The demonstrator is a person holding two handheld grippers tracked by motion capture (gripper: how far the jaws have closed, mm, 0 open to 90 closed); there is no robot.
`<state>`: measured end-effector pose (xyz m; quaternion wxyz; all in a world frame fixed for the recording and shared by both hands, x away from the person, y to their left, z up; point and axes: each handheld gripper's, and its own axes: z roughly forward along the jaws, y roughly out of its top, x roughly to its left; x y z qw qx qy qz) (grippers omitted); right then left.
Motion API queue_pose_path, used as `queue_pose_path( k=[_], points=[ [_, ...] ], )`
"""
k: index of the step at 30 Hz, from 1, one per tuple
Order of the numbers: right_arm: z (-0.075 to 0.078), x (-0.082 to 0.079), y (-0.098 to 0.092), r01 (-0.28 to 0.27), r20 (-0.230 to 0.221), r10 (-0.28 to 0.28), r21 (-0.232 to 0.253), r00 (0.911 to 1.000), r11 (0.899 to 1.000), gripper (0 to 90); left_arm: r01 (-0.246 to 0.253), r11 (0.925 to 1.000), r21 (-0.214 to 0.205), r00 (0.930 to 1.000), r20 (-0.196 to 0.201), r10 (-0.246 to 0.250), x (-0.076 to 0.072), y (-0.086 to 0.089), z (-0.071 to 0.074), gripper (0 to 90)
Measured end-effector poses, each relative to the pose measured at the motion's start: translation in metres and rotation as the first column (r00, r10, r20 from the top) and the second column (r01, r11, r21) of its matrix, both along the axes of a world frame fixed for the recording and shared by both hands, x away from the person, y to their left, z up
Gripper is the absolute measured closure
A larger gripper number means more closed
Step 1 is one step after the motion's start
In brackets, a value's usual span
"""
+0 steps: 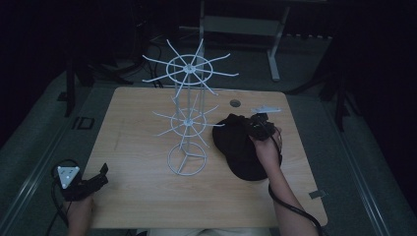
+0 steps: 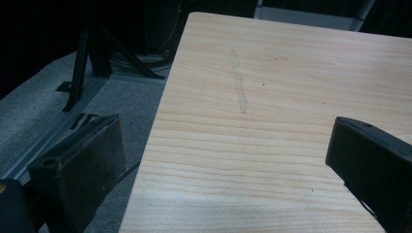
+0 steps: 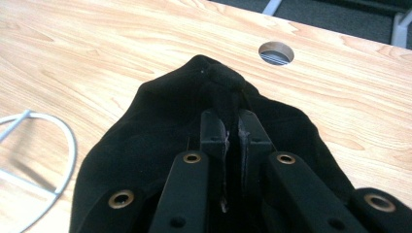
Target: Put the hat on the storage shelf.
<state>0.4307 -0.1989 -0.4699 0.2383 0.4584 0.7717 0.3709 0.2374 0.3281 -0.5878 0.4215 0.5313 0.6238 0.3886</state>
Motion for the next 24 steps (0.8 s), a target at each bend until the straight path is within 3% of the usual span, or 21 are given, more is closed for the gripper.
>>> queue_pose_path(
  k=[14,21,24],
  points=[
    [0.026,-0.038,-0.046,0.004,0.106,-0.019,0.136,0.9941,0.991,83.9,-0.001,1.0,0.004,1.0,-0.001,0.001,0.0,-0.001,0.0,1.4],
    [0.037,-0.055,-0.062,-0.005,0.154,-0.02,0.163,0.9879,0.987,83.9,-0.003,1.0,0.005,1.0,-0.004,0.003,0.0,0.0,0.0,1.5],
    [0.051,-0.071,-0.072,-0.008,0.203,-0.032,0.193,0.9786,0.981,83.9,-0.004,1.0,0.005,1.0,-0.005,0.004,0.0,-0.001,0.0,1.5]
  ],
)
